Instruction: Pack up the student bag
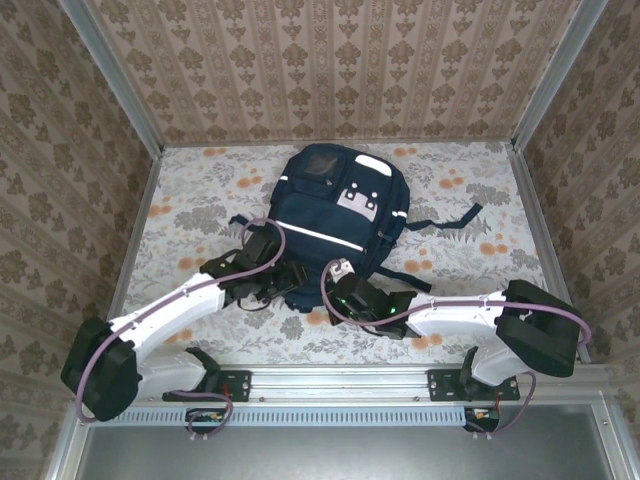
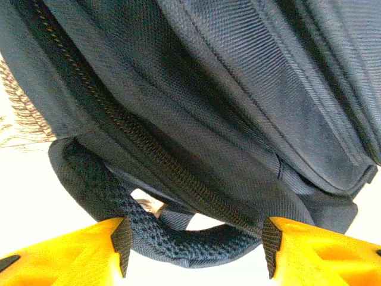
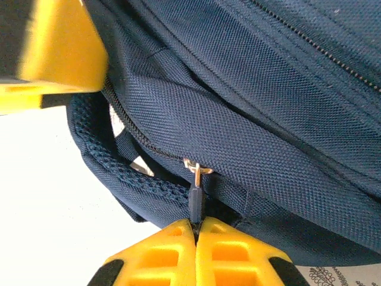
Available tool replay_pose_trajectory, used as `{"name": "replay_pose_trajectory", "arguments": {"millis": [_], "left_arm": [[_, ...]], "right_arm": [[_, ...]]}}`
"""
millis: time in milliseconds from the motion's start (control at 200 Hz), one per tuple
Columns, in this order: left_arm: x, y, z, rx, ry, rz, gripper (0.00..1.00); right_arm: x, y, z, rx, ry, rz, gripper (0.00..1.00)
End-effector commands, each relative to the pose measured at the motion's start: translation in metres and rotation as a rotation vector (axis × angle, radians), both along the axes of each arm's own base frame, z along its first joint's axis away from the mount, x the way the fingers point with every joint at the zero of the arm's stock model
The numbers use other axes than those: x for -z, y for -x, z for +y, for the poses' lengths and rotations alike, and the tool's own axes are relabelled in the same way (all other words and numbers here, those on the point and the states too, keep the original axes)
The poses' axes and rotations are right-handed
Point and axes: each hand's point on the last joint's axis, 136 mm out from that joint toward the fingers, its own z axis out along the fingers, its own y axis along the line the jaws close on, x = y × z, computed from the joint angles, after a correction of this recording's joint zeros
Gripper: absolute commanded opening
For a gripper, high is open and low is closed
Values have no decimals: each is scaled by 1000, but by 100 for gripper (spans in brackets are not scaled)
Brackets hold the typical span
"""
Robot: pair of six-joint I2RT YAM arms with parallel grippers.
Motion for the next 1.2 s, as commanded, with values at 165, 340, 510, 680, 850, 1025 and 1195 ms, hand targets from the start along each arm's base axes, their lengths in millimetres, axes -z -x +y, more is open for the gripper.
{"name": "replay_pose_trajectory", "arguments": {"millis": [165, 340, 510, 680, 850, 1025, 1195], "left_arm": [[-7, -23, -28, -71, 113, -14, 59], [-4, -31, -26, -132, 130, -40, 58], [-4, -39, -23, -184, 124, -65, 64], [4, -45, -21, -247, 121, -68, 52], [16, -46, -9, -275, 48, -66, 15], [14, -42, 12, -309, -21, -90, 1], [7, -43, 27, -333, -53, -104, 1]], "right_arm": [[-3, 2, 7, -38, -46, -7, 0], [0, 1, 9, -38, -60, -15, 0], [10, 0, 13, -45, -43, -4, 0], [15, -3, 18, -41, -52, 2, 0], [24, -8, 7, 9, 11, -1, 0], [34, -9, -15, 67, 81, 30, 0], [40, -6, -39, 127, 148, 48, 0]]}}
